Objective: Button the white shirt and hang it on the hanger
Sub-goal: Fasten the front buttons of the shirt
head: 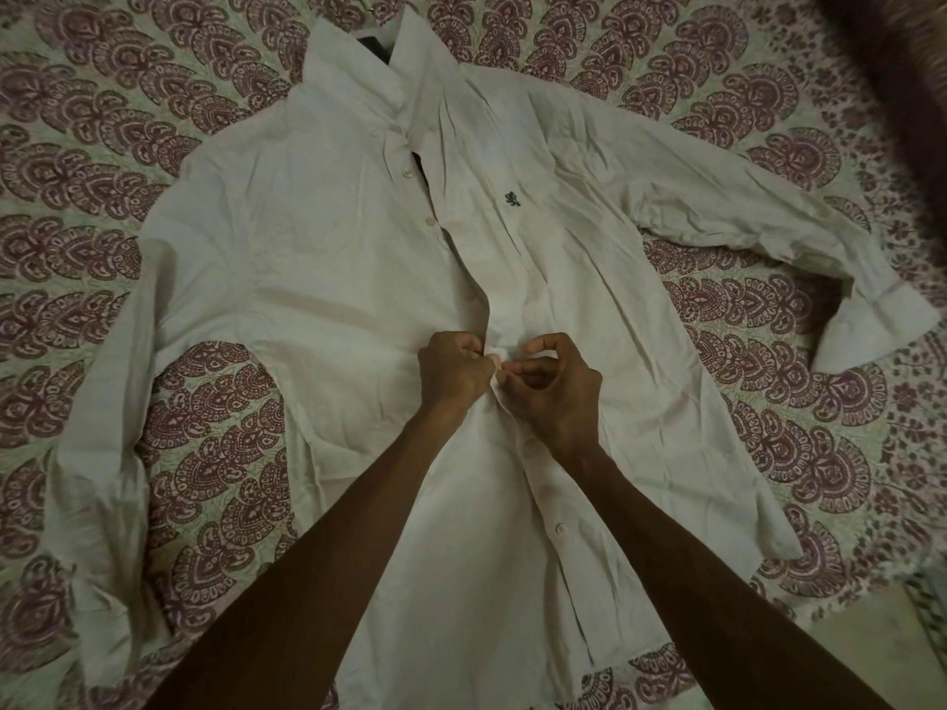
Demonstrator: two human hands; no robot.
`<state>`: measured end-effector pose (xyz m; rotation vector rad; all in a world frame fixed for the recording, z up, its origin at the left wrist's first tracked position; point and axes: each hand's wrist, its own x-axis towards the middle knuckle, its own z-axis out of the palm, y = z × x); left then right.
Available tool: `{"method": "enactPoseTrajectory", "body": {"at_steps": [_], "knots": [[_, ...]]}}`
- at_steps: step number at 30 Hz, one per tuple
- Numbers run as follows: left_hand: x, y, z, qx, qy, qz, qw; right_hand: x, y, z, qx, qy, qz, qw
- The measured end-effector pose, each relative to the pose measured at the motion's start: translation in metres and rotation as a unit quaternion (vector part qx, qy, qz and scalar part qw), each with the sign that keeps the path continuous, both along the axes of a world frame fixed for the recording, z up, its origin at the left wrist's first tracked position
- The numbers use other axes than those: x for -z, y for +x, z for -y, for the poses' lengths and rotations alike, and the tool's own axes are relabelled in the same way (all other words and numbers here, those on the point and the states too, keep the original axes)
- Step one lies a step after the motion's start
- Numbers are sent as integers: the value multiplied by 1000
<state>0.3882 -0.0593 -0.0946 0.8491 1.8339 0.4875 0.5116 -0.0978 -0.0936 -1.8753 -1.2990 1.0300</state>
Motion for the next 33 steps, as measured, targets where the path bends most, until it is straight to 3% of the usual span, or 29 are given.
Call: {"method": "enactPoseTrajectory", "body": {"at_steps": [8, 13, 21, 28, 31, 33], "knots": [[-2, 4, -2, -33, -36, 9, 999, 1, -5, 1, 9, 19, 1, 1000], [-7, -2, -13, -55, -114, 94, 987, -6, -5, 1, -10, 63, 15, 998], [-18, -15, -16, -12, -121, 215, 969, -8, 5, -5, 8, 54, 11, 998], [-13, -12, -26, -7, -151, 201, 968, -5, 5, 0, -49, 61, 35, 996], [-10, -9, -24, -6, -140, 170, 975, -5, 7, 0, -22, 63, 14, 998], [-8, -8, -18, -8, -119, 154, 981, -8, 8, -4, 24, 16, -5, 1000]]}}
